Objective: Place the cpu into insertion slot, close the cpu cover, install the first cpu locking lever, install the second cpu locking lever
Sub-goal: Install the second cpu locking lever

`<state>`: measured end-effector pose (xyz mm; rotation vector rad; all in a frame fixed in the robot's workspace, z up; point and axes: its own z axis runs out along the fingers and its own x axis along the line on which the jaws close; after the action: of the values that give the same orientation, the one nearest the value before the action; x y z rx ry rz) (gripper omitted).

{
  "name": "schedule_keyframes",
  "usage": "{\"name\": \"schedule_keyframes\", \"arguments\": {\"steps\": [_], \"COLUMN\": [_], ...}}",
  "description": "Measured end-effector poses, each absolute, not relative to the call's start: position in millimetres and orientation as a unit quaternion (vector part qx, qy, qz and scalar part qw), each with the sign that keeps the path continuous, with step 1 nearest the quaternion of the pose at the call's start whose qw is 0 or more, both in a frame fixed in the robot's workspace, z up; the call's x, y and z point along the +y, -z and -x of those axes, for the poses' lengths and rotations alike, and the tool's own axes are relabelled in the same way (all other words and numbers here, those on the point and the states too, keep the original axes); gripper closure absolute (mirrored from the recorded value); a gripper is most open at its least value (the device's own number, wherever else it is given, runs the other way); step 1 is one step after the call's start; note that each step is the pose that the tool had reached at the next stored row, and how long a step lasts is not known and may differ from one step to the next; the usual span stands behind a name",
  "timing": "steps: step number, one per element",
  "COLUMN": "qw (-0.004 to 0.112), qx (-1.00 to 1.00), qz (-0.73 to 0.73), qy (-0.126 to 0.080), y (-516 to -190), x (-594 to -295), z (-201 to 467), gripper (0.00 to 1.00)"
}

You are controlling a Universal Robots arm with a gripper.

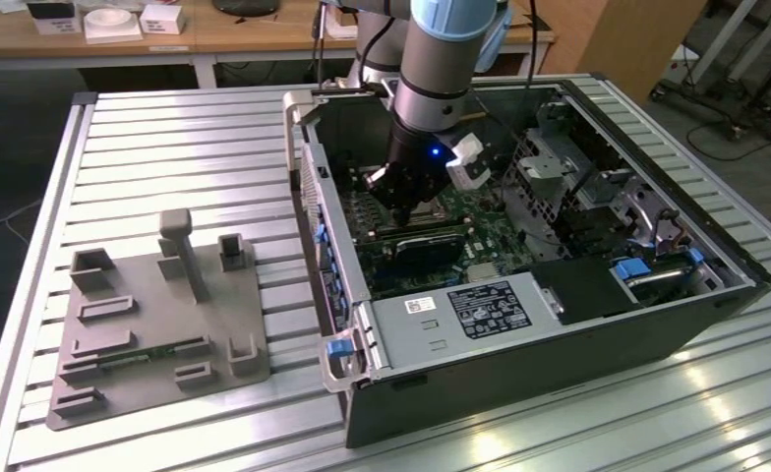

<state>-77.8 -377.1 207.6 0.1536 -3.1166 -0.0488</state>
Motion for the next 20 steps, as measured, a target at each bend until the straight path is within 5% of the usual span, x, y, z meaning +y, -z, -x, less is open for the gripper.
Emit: {"name": "schedule_keyframes", "arguments": {"steps": [20], "qw": [0.010], "qx": [-0.998], "qz": [-0.049], "qy": [0.030], "y": [-204.9], "x": [-377.0], "z": [78.0], "gripper": [0.89]}}
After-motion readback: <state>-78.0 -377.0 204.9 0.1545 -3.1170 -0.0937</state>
